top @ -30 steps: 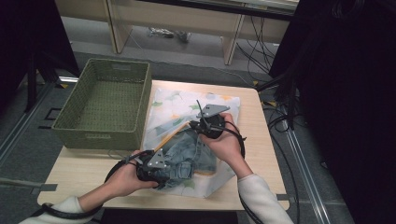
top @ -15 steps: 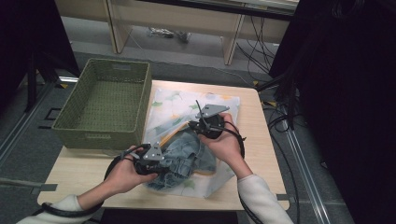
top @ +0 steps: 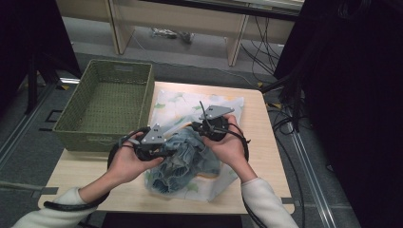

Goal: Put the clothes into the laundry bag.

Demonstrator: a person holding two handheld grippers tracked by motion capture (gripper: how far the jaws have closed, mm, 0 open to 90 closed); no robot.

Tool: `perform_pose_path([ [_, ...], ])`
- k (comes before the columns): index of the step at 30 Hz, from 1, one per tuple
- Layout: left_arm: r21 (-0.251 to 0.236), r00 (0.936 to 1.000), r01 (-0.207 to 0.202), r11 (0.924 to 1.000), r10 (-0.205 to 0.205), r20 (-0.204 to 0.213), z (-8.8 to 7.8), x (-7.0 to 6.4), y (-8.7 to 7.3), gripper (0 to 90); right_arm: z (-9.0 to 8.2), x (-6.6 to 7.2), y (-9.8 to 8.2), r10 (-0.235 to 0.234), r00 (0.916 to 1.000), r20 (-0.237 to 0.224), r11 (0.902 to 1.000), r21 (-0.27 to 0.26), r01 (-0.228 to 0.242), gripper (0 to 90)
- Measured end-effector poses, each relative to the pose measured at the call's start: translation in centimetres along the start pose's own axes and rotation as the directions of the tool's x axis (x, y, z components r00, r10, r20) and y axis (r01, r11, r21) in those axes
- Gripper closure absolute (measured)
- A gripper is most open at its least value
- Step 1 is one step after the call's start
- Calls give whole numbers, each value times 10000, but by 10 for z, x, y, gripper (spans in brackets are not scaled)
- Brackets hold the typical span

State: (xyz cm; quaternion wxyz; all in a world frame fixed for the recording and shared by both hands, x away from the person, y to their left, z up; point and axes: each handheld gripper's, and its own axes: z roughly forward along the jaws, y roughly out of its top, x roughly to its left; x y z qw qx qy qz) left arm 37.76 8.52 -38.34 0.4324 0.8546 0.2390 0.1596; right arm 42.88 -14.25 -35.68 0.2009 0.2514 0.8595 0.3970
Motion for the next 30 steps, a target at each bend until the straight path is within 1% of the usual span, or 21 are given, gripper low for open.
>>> perform_pose_path([
  [1, -89, 9999, 5, 10000, -6, -106, -1, 1, 3, 767, -1, 0, 1, -74, 9999, 70, 9999, -88, 75, 900],
  [2, -136, 9997, -65, 9999, 61, -256, -3, 1, 5, 767, -1, 0, 1, -76, 10000, 33, 9999, -131, 76, 900],
  [3, -179, 9990, -167, 9997, 159, -409, -3, 2, 8, 767, -1, 0, 2, -137, 9999, 48, 9997, -203, 138, 900],
  [4, -194, 9983, -269, 9995, 258, -527, -3, 2, 10, 767, -2, 0, 2, -97, 10000, 12, 9997, -219, 98, 900],
  [6, -79, 9957, -587, 9982, 580, -729, 1, 1, 11, 767, -3, 1, 3, -75, 10000, 52, 9997, -251, 76, 900],
  [9, 372, 9925, -967, 9946, 992, -717, 18, -1, 7, 765, -2, 2, 3, -73, 10000, 15, 9995, -305, 73, 900],
  [10, 574, 9919, -1021, 9931, 1060, -698, 24, 0, 4, 764, -1, 3, 3, -114, 9999, 7, 9994, -318, 114, 900],
  [12, 887, 9913, -1088, 9901, 1147, -640, 37, 0, -2, 762, -1, 4, 3, 8, 10000, -41, 9997, -247, -9, 900],
  [13, 977, 9915, -1075, 9894, 1140, -633, 42, 0, -4, 761, 0, 4, 3, -91, 9999, -46, 9996, -260, 89, 900],
  [14, 1102, 9910, -1120, 9876, 1192, -611, 47, 1, -6, 760, 0, 4, 3, -84, 10000, -46, 9997, -244, 83, 900],
  [17, 1344, 9900, -1165, 9841, 1260, -638, 60, 3, -10, 753, 0, 4, 2, -94, 9999, -74, 9997, -216, 92, 900],
  [20, 1554, 9882, -1224, 9802, 1348, -721, 71, 5, -16, 747, 1, 4, 1, 84, 9999, -100, 9999, -118, -86, 900],
  [21, 1625, 9871, -1279, 9784, 1414, -746, 74, 5, -18, 741, 2, 3, 0, -43, 9999, -98, 9999, -126, 41, 900],
  [23, 1731, 9853, -1356, 9755, 1511, -797, 80, 5, -23, 731, 4, 3, -1, -8, 9999, -126, 10000, -59, 7, 900],
  [24, 1782, 9838, -1423, 9736, 1591, -833, 83, 5, -25, 730, 4, 4, -1, 91, 9999, -145, 10000, 16, -91, 900],
  [25, 1839, 9829, -1446, 9722, 1626, -869, 85, 6, -27, 730, 5, 4, -2, 61, 9999, -132, 10000, 23, -60, 900],
  [26, 1928, 9821, -1480, 9700, 1671, -867, 88, 6, -29, 731, 6, 4, -2, 118, 9998, -152, 9999, 63, -117, 900],
  [27, 1988, 9815, -1496, 9686, 1698, -885, 91, 6, -31, 732, 7, 3, -2, -9, 9999, -159, 10000, 47, 10, 900],
  [29, 2151, 9807, -1540, 9644, 1758, -862, 96, 7, -37, 730, 8, 3, -3, 5, 9999, -163, 9999, 107, -3, 900],
  [30, 2220, 9803, -1549, 9627, 1776, -864, 98, 7, -39, 729, 8, 3, -4, 88, 9998, -191, 9998, 155, -86, 900],
])
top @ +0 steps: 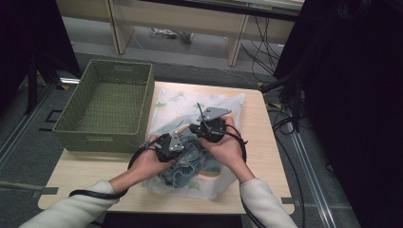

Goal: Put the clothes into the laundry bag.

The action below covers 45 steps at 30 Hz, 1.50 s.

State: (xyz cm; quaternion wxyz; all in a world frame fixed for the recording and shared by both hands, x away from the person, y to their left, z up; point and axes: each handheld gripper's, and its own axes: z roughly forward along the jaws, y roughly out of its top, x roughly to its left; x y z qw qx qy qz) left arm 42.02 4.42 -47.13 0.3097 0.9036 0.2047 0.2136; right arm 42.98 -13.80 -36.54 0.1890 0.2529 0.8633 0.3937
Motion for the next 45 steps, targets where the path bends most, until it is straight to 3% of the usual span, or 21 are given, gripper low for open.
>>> perform_pose_path([
  [5, 38, 10000, -60, 10000, 60, 4, 5, -1, -4, 709, 2, 0, -2, -36, 10000, 18, 10000, 39, 36, 900],
  [8, -133, 9999, -38, 9999, 40, 162, 0, -1, -3, 650, 2, -1, -2, -86, 10000, 2, 10000, 26, 86, 900],
  [13, -549, 9986, 24, 9985, 5, 521, -22, 0, 5, 423, 0, -3, -3, 29, 10000, 40, 10000, 32, -29, 900],
  [17, -1138, 9982, -41, 9935, 109, 587, -46, -2, 12, 342, 0, -3, -3, -8, 10000, 59, 10000, 6, 8, 900],
  [23, -1666, 9986, -264, 9857, 336, 400, -74, -6, 13, 348, -2, -2, -2, 61, 10000, 61, 10000, 2, -61, 900],
  [27, -1766, 9970, -484, 9831, 584, 518, -83, -10, 10, 466, -2, -1, -1, 59, 10000, 76, 10000, 20, -59, 900],
  [32, -1214, 9927, -1045, 9871, 1109, 470, -68, -19, 3, 535, -2, -1, -1, 60, 10000, 63, 10000, 28, -61, 900],
  [36, -662, 9936, -1002, 9928, 1034, 459, -45, -14, -4, 664, -1, -1, -1, -1, 10000, 39, 10000, 8, 1, 900],
  [45, -612, 9948, -864, 9944, 828, -594, -16, -2, 0, 691, 1, 1, -1, -33, 10000, -22, 10000, 82, 33, 900],
])
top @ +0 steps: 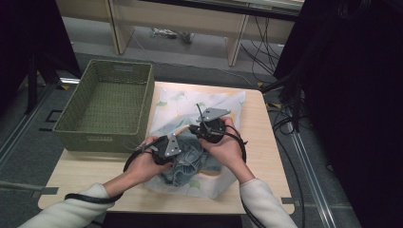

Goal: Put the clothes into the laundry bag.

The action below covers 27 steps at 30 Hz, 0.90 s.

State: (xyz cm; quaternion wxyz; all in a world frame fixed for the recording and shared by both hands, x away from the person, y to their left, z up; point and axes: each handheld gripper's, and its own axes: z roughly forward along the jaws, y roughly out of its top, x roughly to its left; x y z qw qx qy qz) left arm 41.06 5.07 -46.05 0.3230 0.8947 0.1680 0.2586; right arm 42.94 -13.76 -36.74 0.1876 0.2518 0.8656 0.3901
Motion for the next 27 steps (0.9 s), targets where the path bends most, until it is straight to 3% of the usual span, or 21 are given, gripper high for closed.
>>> perform_pose_path([
  [5, 183, 9999, 73, 9998, -75, 87, 10, -1, -7, 671, 4, -2, -3, 6, 10000, -35, 9999, 135, -6, 900],
  [8, 64, 9995, 130, 9999, -132, 275, 7, 0, -7, 632, 3, -2, -3, 28, 10000, 7, 9999, 131, -28, 900],
  [12, -282, 9984, 244, 9993, -230, 520, -10, -1, -1, 545, 1, -3, -3, -22, 10000, 46, 10000, 63, 22, 900],
  [14, -501, 9976, 262, 9984, -230, 647, -21, -2, 3, 511, -1, -3, -3, 167, 9998, 62, 9998, 134, -168, 900],
  [17, -849, 9950, 106, 9963, -20, 1003, -37, -7, 8, 487, -1, -4, -3, 81, 9999, 69, 9999, 86, -82, 900],
  [20, -879, 9913, -108, 9961, 222, 1297, -45, -17, 7, 477, -1, -4, -3, 93, 9999, 75, 9999, 90, -93, 900],
  [22, -751, 9860, -339, 9966, 457, 1605, -48, -25, 3, 474, -1, -4, -3, 109, 9999, 76, 9999, 100, -110, 900],
  [25, -240, 9696, -731, 9970, 767, 2323, -47, -36, -3, 457, -1, -3, -2, 83, 9999, 71, 9999, 86, -84, 900],
  [27, -45, 9623, -956, 9954, 936, 2555, -46, -41, -7, 456, -1, -3, -2, 85, 9999, 78, 9999, 100, -85, 900],
])
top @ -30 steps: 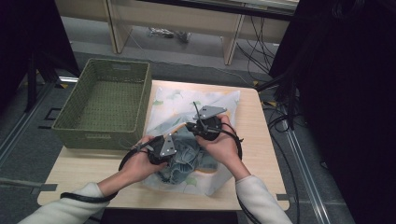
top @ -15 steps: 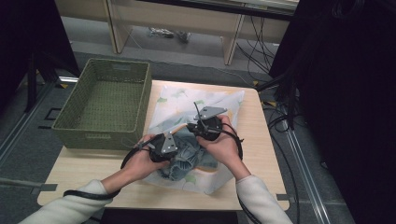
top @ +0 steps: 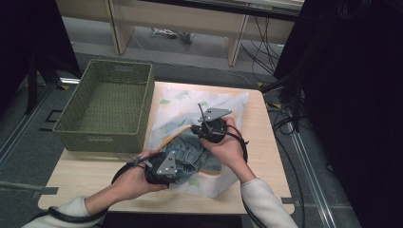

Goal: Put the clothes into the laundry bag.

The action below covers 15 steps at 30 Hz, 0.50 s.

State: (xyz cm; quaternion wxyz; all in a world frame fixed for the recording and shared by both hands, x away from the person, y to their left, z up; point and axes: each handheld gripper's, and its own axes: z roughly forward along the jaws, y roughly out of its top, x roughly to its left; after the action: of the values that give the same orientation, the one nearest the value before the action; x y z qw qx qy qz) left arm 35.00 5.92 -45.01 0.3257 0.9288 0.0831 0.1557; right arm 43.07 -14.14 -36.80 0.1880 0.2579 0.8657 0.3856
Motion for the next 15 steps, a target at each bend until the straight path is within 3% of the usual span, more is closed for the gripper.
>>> perform_pose_path([
  [5, 763, 9981, -348, 9965, 307, 534, 5, -4, -3, 443, 0, 0, 0, 9, 10000, -12, 10000, 9, -9, 900],
  [8, 1133, 9970, -560, 9920, 494, 598, 9, -4, -5, 467, 0, 0, 0, 5, 10000, -37, 10000, 16, -5, 900],
  [11, 1134, 9983, -327, 9930, 270, 515, 13, -4, -7, 548, 1, 0, 0, -7, 10000, -56, 10000, 31, 7, 900],
  [15, 1361, 9987, -350, 9901, 297, 409, 18, -2, -7, 650, 1, 1, 0, -130, 9999, -51, 9999, 21, 130, 900],
])
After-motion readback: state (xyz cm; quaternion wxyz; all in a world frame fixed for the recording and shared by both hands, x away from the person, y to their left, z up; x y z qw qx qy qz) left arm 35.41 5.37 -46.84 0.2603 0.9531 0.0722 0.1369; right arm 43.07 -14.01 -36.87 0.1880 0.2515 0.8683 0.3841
